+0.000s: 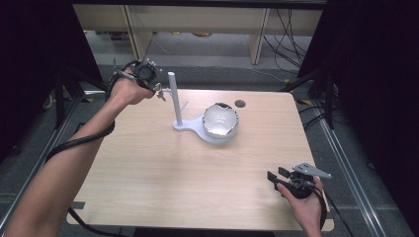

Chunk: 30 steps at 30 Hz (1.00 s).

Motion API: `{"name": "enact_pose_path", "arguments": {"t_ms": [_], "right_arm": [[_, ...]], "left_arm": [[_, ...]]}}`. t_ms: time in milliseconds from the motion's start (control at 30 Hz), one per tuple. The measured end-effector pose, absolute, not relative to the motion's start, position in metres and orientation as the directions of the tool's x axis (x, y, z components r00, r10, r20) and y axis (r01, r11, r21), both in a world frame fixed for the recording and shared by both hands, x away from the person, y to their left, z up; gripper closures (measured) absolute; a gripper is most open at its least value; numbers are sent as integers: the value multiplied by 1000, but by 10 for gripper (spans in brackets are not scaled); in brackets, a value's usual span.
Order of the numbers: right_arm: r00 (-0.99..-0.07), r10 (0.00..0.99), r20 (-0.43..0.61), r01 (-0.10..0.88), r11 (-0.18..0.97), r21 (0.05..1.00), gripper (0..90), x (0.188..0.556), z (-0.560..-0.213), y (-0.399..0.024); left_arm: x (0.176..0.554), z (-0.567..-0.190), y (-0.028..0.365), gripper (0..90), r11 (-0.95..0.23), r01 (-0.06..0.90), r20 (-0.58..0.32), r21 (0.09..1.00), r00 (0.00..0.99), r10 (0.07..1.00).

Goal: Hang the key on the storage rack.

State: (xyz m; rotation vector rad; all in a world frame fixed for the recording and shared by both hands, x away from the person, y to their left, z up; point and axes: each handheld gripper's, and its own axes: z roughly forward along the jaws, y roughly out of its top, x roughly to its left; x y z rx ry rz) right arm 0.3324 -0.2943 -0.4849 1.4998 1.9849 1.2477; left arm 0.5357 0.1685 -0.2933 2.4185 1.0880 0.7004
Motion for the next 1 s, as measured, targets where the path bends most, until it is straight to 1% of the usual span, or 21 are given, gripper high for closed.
{"name": "enact_pose_path", "arguments": {"t_ms": [100, 167, 300, 333, 367, 400, 433, 533, 567, 1000], "right_arm": [[-376, 898, 229, 603, 49, 796, 473, 331, -483, -295], [-377, 902, 212, 591, 58, 804, 472, 332, -484, -295], [-380, 900, 214, 597, 61, 800, 472, 332, -485, -295], [-397, 894, 206, 582, 72, 810, 472, 333, -485, -296], [-402, 894, 197, 577, 80, 813, 472, 333, -485, -297], [-402, 894, 197, 577, 80, 813, 472, 333, -485, -297], [-383, 898, 216, 593, 59, 803, 471, 333, -485, -295], [-375, 899, 227, 607, 53, 793, 470, 331, -484, -296], [-380, 895, 233, 593, 43, 804, 470, 332, -485, -295], [-380, 896, 231, 590, 42, 807, 470, 332, -485, -295]], "left_arm": [[536, -294, 168, 870, -619, 575, 277, 534, 573, 771], [537, -294, 168, 869, -619, 576, 276, 535, 573, 772], [538, -295, 168, 870, -626, 576, 278, 525, 580, 766], [538, -295, 168, 870, -622, 576, 274, 530, 578, 769], [539, -294, 169, 870, -638, 576, 282, 511, 590, 757], [539, -295, 168, 869, -633, 575, 278, 518, 586, 761], [539, -296, 167, 869, -619, 577, 273, 533, 575, 771], [540, -298, 168, 869, -620, 576, 269, 534, 579, 770], [540, -299, 168, 869, -617, 576, 266, 537, 578, 772], [543, -308, 169, 868, -586, 585, 225, 561, 573, 788]]}}
